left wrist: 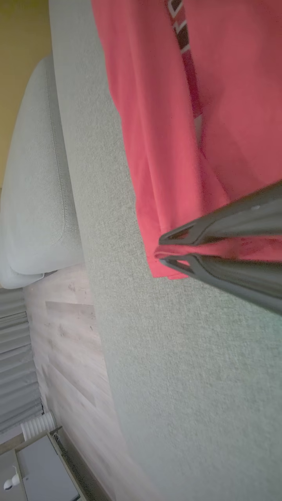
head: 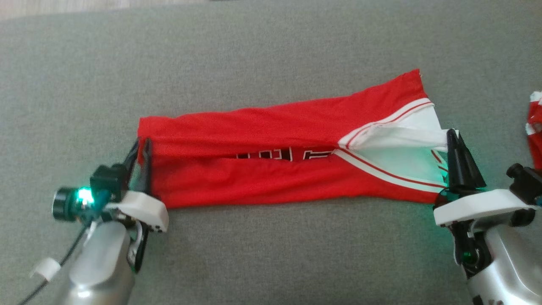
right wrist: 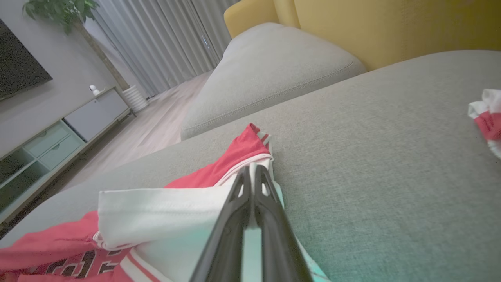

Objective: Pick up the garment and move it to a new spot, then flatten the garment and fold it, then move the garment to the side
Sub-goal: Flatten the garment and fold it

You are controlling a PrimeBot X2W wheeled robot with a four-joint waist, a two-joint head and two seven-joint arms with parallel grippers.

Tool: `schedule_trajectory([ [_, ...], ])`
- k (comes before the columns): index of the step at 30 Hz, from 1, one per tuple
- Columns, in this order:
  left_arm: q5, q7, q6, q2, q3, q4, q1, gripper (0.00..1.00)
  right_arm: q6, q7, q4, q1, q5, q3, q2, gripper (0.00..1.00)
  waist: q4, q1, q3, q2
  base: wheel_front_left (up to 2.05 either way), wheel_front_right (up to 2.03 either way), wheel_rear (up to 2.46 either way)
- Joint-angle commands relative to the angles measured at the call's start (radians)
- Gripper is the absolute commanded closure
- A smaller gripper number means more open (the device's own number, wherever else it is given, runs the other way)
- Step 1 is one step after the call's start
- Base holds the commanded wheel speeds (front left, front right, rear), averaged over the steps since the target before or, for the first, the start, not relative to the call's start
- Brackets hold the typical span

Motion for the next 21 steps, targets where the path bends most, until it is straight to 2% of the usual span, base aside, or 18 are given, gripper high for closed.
schedule_trajectory([
  [1,0.014,-0.005,0.030,0.014,0.059,-0.026,0.012,0.00,-0.001,-0.004,-0.024,-0.004,-0.016,-0.009,0.010,0.00,-0.004,0.0002,-0.024,-0.0001,0.00,0.00,0.00],
  [5,0.024,-0.005,0.082,-0.015,0.119,-0.084,0.084,0.00,-0.001,-0.011,0.000,-0.004,-0.093,-0.058,0.054,0.00,-0.004,0.0002,-0.057,-0.0001,0.00,0.00,0.00],
  [9,0.030,-0.005,0.108,-0.060,0.189,-0.185,0.175,0.00,-0.001,-0.015,0.024,0.010,-0.205,-0.100,0.097,0.00,0.004,0.0002,-0.091,-0.0001,0.00,0.00,0.00],
  [15,0.083,-0.005,0.101,-0.122,0.235,-0.301,0.307,0.00,-0.001,-0.016,0.042,0.055,-0.326,-0.145,0.145,0.00,0.010,0.0002,-0.142,-0.0001,0.00,0.00,0.00],
  [21,0.122,-0.005,0.085,-0.164,0.245,-0.393,0.412,0.00,-0.001,-0.016,0.069,0.076,-0.362,-0.168,0.169,0.00,0.010,0.0002,-0.172,-0.0001,0.00,0.00,0.00],
])
